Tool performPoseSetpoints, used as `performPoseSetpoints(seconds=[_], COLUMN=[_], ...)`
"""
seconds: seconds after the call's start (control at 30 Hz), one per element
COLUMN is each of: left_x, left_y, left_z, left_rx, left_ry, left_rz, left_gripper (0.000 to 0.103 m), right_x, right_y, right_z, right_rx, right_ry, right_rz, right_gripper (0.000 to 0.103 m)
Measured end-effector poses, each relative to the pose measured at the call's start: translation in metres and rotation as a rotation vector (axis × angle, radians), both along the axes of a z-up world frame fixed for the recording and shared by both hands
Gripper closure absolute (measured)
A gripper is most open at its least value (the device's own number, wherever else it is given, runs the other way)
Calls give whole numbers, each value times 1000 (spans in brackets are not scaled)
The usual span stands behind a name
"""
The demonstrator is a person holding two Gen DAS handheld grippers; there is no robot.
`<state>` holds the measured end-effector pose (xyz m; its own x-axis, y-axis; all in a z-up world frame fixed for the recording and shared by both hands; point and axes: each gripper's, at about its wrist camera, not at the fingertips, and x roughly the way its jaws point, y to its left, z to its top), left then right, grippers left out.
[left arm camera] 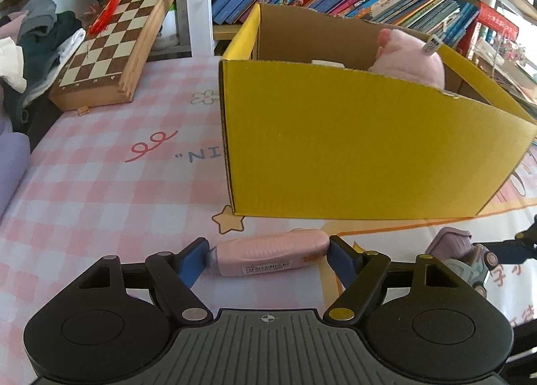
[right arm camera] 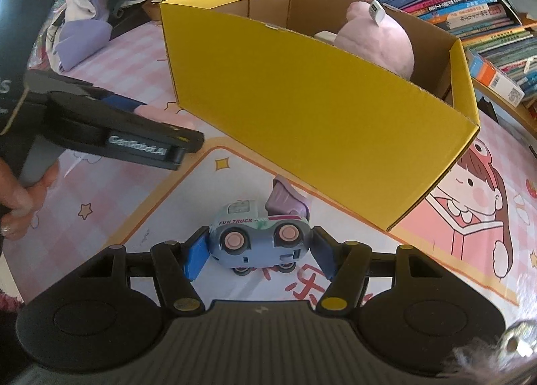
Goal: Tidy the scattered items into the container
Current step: 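Grasp the grey toy truck with right gripper while left gripper grasps the pink eraser, then lift the toy truck and pink eraser with both grippers over the yellow box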
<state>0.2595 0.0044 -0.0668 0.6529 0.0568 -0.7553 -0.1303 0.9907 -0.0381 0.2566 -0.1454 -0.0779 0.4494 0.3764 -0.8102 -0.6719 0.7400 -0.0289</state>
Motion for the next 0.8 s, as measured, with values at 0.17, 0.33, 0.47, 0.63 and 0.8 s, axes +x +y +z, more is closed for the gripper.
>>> performPoseSetpoints(seconds=[0.17,0.33,0.47,0.63,0.8], left_x=[-14,-29,-41,-53,-64], left_y=[2,-1,-6,-11,-12], left_z=[11,20,27,35,46], left_rx=[-1,5,19,24,31], left_ry=[-23,-30,-40,-55,-80], left_rz=[-52,-120,-187,-262,-312], left_gripper=[25,25,25,25,25], right_x=[-6,-12,-19,-28,-37], right_y=[0,3,3,2,-1], right_z=[3,6,9,13,24], right_rx=[9,14,22,33,49], right_ry=[4,6,7,21,15], right_rz=[-28,-50,-75,-106,-139], right_gripper=[41,41,41,41,41])
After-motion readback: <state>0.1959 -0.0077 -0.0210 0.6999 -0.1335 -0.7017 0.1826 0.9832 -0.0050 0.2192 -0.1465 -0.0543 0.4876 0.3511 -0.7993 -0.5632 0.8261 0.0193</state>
